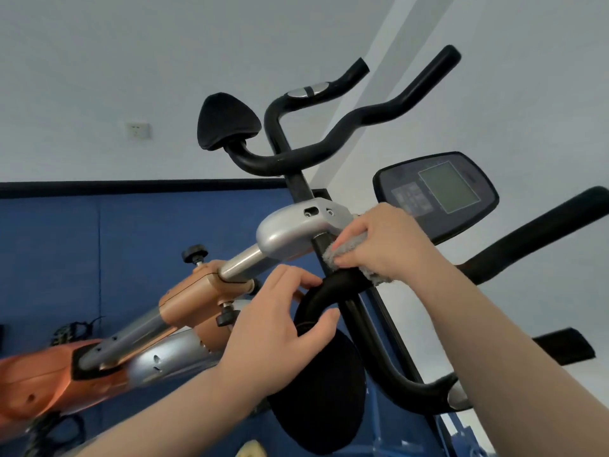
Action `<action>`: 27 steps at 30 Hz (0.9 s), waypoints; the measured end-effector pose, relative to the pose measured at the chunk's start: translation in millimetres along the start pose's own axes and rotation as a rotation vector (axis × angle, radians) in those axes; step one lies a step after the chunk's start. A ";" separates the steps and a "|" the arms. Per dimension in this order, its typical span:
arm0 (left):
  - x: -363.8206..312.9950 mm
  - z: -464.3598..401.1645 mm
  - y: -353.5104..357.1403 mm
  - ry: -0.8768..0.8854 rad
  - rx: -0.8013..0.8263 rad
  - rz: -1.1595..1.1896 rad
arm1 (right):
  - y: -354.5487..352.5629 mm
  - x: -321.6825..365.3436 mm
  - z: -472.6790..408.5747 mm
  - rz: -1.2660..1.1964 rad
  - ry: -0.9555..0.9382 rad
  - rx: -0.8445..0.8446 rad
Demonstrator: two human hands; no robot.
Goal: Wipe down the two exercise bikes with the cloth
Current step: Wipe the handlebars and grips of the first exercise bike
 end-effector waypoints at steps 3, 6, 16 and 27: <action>-1.0 0.3 -0.6 -0.006 -0.043 0.032 | 12.2 14.2 -5.8 0.069 -0.093 -0.262; 0.1 0.7 0.3 -0.014 -0.036 0.066 | 8.5 5.9 4.2 0.113 -0.186 -0.177; -3.9 4.2 2.9 -0.036 -0.151 0.073 | 18.5 8.9 -10.2 0.109 -0.349 -0.260; -0.5 3.2 2.5 -0.042 -0.134 0.083 | 14.9 -1.9 -12.2 0.005 -0.297 -0.098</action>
Point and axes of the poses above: each hand's wrist, its own z-axis away from the middle knuckle, its own y-axis out of the palm, x = y × z, the point moved 3 cm from there along -z, towards the middle knuckle, and after that the axes turned 10 degrees about z, right-handed, at the moved point
